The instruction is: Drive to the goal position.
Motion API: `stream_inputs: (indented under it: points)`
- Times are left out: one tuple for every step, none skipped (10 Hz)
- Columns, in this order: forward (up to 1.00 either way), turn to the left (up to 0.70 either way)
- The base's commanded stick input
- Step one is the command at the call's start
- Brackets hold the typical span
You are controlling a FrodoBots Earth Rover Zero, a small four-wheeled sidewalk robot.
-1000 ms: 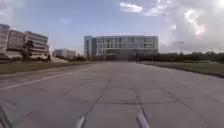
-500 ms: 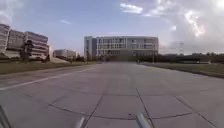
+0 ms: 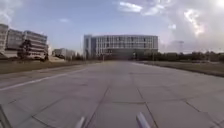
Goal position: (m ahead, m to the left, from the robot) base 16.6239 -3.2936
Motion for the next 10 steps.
stream_inputs:
  points:
    - [0.70, 0.00]
    - [0.70, 0.00]
    - [0.70, 0.00]
    - [0.70, 0.00]
    - [0.70, 0.00]
    - [0.70, 0.00]
    - [0.70, 0.00]
    - [0.70, 0.00]
    - [0.70, 0.00]
    - [0.70, 0.00]
